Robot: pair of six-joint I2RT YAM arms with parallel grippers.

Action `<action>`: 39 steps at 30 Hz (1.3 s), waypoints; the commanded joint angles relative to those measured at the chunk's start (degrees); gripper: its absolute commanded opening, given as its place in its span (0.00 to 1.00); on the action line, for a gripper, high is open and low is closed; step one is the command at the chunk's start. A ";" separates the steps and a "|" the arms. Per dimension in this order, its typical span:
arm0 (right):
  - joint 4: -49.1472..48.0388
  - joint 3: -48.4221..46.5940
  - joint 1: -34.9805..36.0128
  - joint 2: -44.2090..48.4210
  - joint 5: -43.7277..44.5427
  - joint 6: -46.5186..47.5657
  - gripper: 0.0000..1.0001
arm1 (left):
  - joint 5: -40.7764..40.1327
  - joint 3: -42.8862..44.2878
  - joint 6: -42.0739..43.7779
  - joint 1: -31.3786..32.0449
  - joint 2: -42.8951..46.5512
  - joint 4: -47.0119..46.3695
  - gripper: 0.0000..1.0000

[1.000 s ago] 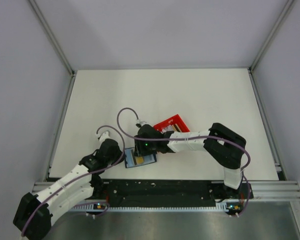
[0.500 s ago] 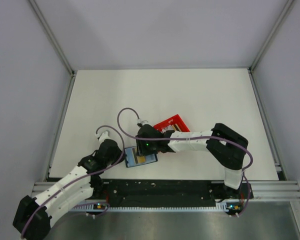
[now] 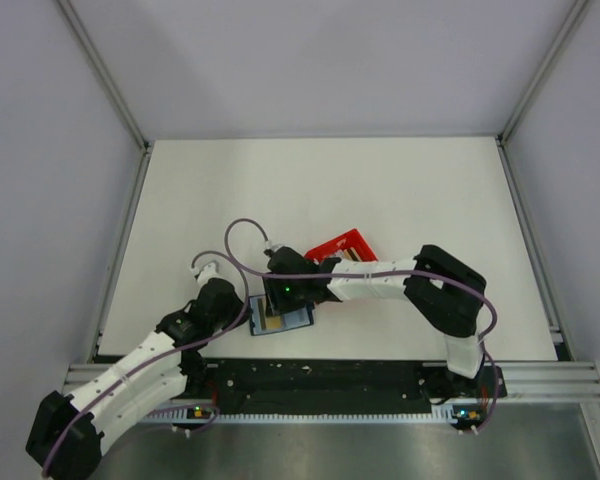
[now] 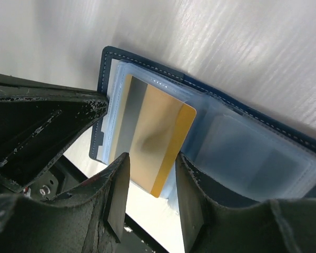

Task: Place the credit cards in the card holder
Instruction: Insert the credit card into the card holder.

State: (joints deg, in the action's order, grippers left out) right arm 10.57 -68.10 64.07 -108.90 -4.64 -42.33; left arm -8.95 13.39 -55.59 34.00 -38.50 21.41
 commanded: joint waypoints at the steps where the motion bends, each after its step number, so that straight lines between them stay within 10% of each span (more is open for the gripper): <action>1: -1.25 -4.32 1.32 -1.58 -6.69 -0.30 0.40 | 0.42 0.76 -0.39 0.02 0.27 -3.39 0.00; 20: -5.38 -0.72 0.70 2.20 2.97 1.10 0.31 | 0.43 1.02 0.31 0.10 0.80 -3.31 0.00; 39: -13.99 -0.72 0.26 -0.08 -8.45 0.14 0.20 | 1.04 1.55 1.19 0.02 0.80 -3.57 0.00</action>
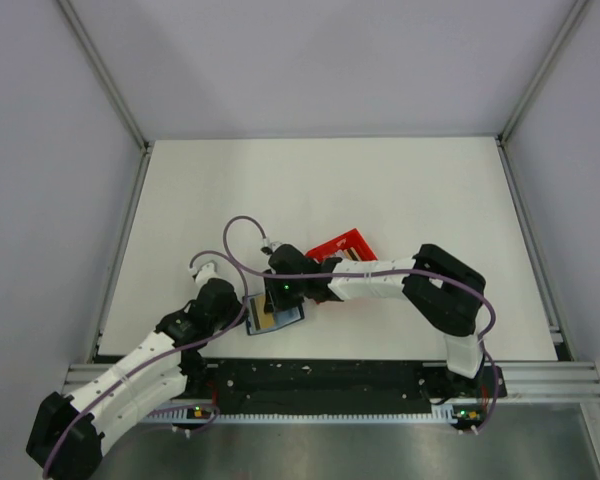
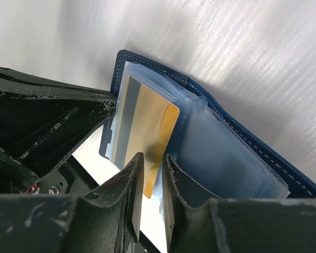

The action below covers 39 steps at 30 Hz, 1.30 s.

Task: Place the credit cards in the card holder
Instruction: Insert the credit card into the card holder.

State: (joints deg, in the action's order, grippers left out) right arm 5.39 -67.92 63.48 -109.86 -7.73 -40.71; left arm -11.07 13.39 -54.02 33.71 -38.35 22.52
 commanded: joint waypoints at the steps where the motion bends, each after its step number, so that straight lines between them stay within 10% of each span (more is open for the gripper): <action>1: -8.73 -0.90 0.77 0.88 -5.28 -1.48 0.22 | 2.99 1.64 -0.30 0.39 0.73 -4.59 0.00; 29: -3.28 10.88 -7.41 15.91 0.87 6.43 0.38 | -1.41 9.29 3.22 0.30 0.64 6.56 0.00; 39: -13.73 9.65 -7.06 9.59 -13.01 0.11 0.38 | -1.59 6.57 1.90 0.30 -1.46 3.58 0.00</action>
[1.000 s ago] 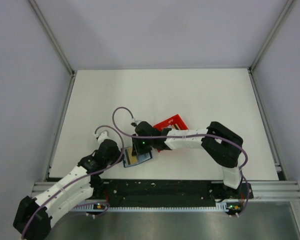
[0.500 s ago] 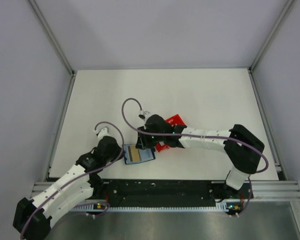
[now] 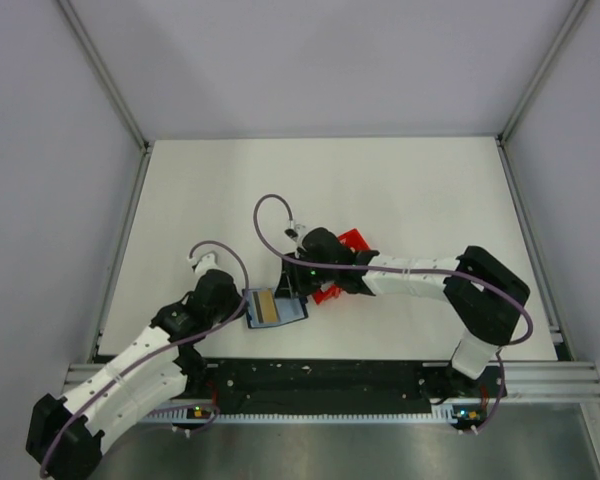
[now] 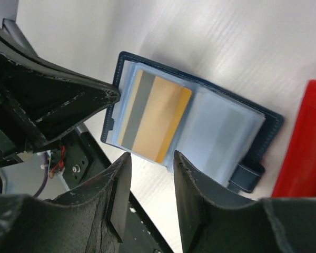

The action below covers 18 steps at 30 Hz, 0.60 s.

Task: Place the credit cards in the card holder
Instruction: Insert the credit card into the card holder.

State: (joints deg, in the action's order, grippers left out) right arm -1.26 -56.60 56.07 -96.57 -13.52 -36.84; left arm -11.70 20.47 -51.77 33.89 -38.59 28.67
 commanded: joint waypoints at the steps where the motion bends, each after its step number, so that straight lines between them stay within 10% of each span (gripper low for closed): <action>1: -7.70 -2.02 0.61 -4.93 -7.14 -4.46 0.38 | -0.86 -0.87 -0.44 0.12 -1.66 -3.00 0.00; 18: -8.16 -6.68 3.07 -12.76 -8.11 -5.53 0.34 | 0.01 -2.98 -1.14 0.13 -2.81 -7.04 0.00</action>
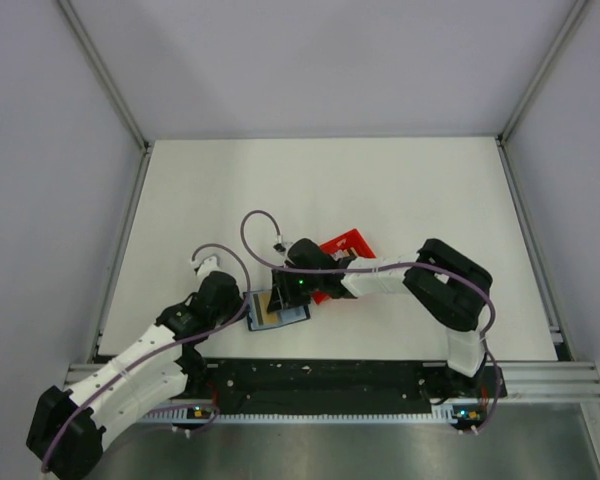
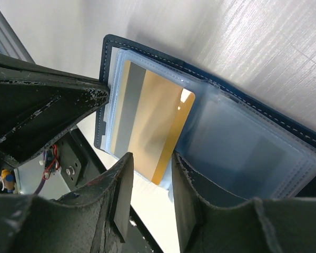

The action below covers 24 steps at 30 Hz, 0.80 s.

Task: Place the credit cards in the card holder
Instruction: Insert the credit card into the card holder.

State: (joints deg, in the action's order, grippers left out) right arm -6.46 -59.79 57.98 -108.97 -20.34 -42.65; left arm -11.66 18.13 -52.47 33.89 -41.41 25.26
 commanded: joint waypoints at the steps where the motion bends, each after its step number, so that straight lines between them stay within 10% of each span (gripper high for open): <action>1: -1.99 -4.19 1.44 -0.46 -0.94 0.81 0.34 | 0.06 -0.64 -0.36 0.12 -0.08 -3.63 0.00; 24: -1.65 -4.63 2.58 2.44 4.25 8.29 0.36 | -0.29 0.32 0.61 0.04 0.89 -2.76 0.00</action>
State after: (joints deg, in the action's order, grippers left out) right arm -3.88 -63.81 59.64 -110.98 -17.69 -36.84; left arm -13.41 17.93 -51.51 33.74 -41.36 25.10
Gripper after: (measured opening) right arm 0.349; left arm 0.010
